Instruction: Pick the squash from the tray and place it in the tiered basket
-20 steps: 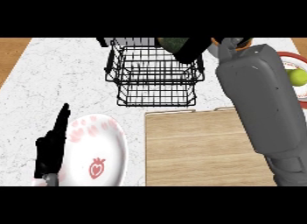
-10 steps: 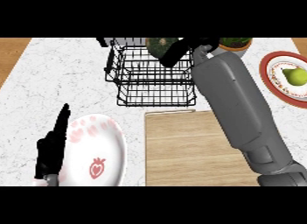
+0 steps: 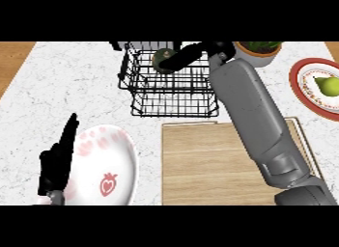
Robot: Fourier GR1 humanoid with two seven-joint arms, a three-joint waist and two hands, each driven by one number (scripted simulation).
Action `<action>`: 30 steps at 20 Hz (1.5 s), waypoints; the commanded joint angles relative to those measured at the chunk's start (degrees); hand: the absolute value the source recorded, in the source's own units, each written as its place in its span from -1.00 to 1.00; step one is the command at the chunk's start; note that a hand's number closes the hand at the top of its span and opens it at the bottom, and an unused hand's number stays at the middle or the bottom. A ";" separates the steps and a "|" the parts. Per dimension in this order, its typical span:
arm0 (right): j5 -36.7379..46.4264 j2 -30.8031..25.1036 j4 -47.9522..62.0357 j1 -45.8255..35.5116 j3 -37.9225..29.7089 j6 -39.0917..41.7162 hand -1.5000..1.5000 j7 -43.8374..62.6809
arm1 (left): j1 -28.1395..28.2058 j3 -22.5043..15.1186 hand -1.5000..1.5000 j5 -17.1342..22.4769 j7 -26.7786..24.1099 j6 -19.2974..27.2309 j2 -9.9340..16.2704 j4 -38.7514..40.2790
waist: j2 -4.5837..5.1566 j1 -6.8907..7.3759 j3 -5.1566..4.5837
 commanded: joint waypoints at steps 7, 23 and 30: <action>-6.90 -3.41 -0.15 -0.66 -9.94 -10.89 -1.00 -10.00 | 3.32 -2.99 0.00 -0.17 1.13 0.48 -4.15 1.50 | 0.06 -1.71 -0.82; -21.34 -32.68 -7.84 16.09 -27.63 8.84 -1.00 -5.96 | 5.83 -0.55 0.00 1.41 0.76 0.01 -2.65 -0.45 | -0.48 -4.01 -0.74; -28.31 -43.00 -1.16 19.41 -33.11 23.32 -1.00 -9.91 | 3.03 -2.08 0.00 0.38 1.75 0.16 -4.13 1.69 | -0.08 -2.75 -0.79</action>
